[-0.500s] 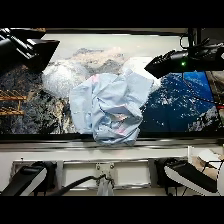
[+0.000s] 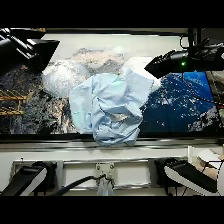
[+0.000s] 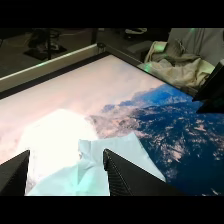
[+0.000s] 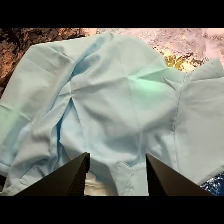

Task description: Fold the clothes and pants, and hang the long-sleeved shirts on hangers.

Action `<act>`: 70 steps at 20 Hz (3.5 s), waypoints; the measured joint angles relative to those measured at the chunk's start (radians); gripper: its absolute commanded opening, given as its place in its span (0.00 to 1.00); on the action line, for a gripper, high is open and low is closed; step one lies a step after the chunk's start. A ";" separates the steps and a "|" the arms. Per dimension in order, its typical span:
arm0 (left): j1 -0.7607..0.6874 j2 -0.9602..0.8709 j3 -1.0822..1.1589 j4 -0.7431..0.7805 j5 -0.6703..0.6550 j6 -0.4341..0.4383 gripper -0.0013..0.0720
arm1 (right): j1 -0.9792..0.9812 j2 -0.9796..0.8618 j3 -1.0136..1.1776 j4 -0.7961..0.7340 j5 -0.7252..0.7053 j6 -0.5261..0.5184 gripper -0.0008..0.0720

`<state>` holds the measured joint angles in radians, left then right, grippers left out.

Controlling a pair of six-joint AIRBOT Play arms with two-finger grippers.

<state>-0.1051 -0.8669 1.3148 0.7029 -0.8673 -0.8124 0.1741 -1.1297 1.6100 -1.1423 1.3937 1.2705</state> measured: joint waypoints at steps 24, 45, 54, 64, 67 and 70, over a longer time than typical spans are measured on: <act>0.000 0.000 0.000 0.000 0.000 0.000 0.67 | 0.000 0.000 0.000 -0.002 -1.020 -0.278 0.59; -0.426 -0.420 0.009 0.409 -0.147 -0.067 0.73 | -0.228 -0.062 -0.451 -0.079 -0.435 0.193 0.59; -0.623 -0.786 0.203 0.536 -0.126 -0.142 0.79 | -0.254 -0.063 -0.536 -0.068 -0.420 0.214 0.59; -0.623 -0.977 0.259 0.369 -0.093 -0.154 0.03 | -0.254 -0.045 -0.540 -0.071 -0.413 0.203 0.59; -0.571 -0.951 0.261 0.347 -0.105 -0.154 0.03 | -0.255 -0.037 -0.540 -0.086 -0.411 0.203 0.59; -0.446 -0.843 0.263 0.388 -0.081 -0.172 0.03 | -0.250 -0.033 -0.544 -0.087 -0.376 0.203 0.59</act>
<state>-0.5510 -1.7096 1.5776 1.0908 -0.9485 -0.9844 -0.0761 -1.1629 1.0664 -1.2297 1.0180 1.4731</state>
